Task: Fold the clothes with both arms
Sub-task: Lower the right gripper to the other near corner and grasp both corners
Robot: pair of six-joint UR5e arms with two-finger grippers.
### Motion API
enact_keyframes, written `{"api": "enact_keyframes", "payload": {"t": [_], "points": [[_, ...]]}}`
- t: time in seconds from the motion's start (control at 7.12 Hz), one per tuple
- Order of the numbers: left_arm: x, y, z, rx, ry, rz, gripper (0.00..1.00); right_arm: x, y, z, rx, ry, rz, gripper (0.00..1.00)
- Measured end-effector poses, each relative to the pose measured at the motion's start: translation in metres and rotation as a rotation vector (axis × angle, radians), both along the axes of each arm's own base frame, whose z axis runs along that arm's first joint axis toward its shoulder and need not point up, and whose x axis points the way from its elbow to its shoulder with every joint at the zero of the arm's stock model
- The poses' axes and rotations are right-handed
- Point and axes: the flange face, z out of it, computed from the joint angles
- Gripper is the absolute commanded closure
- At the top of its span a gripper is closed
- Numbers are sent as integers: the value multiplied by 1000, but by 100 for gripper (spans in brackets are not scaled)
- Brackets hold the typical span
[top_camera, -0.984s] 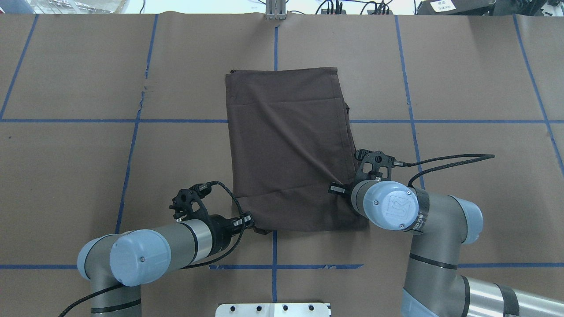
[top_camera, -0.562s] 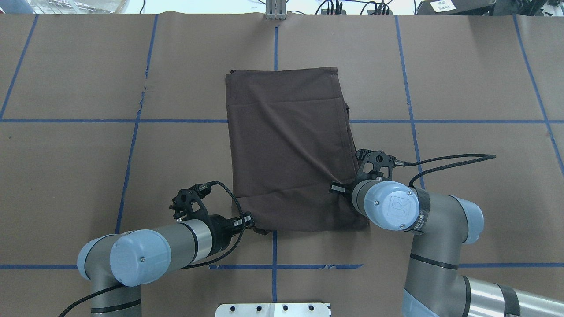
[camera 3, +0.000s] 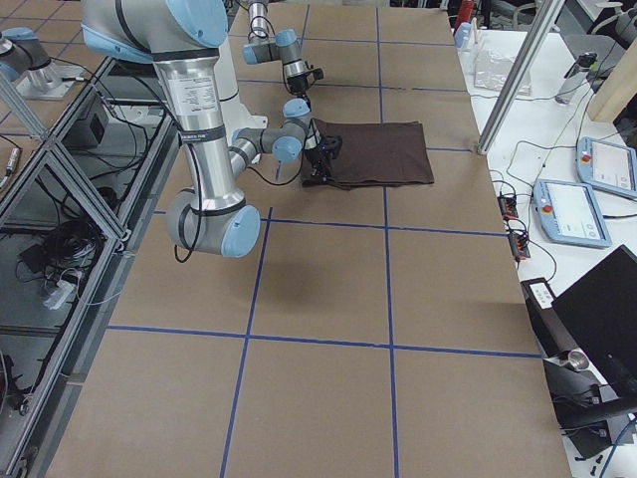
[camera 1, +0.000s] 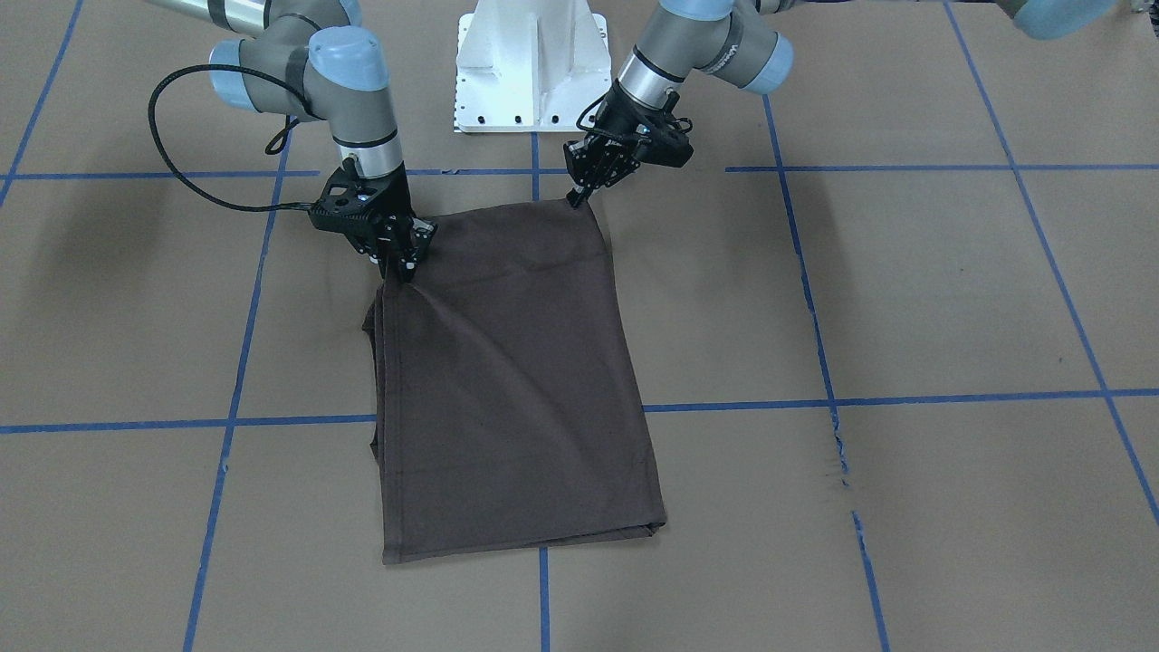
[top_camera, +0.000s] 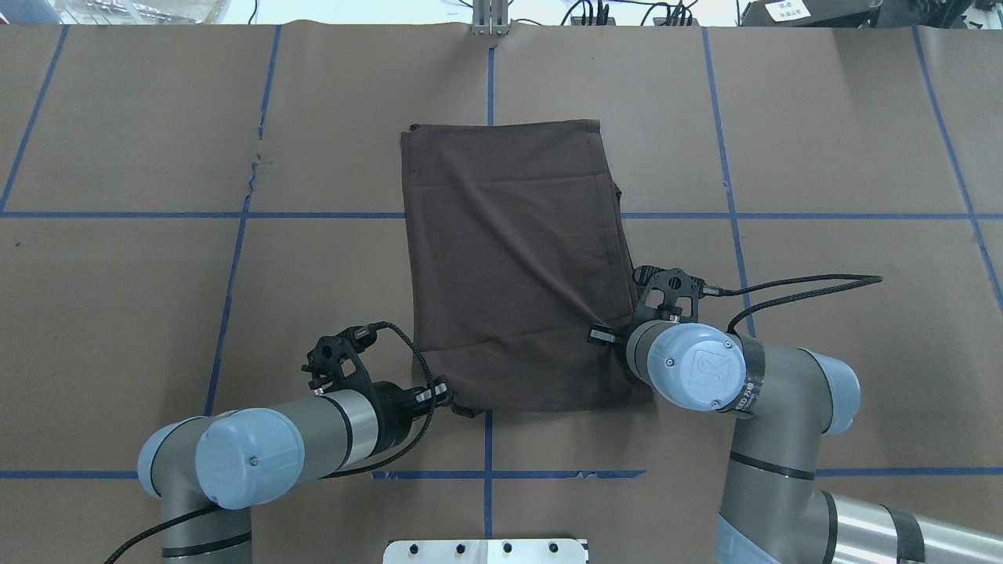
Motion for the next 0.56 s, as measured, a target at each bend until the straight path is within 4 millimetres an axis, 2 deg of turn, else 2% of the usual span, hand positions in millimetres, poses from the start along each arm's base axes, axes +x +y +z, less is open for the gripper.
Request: {"api": "enact_keyframes", "payload": {"t": [0.28, 0.56], "points": [[0, -1, 0, 0, 0, -1, 100, 0, 0, -2, 1, -4, 0, 100], [-2, -2, -2, 15, -1, 3, 100, 3, 2, -13, 5, -24, -5, 100]]}}
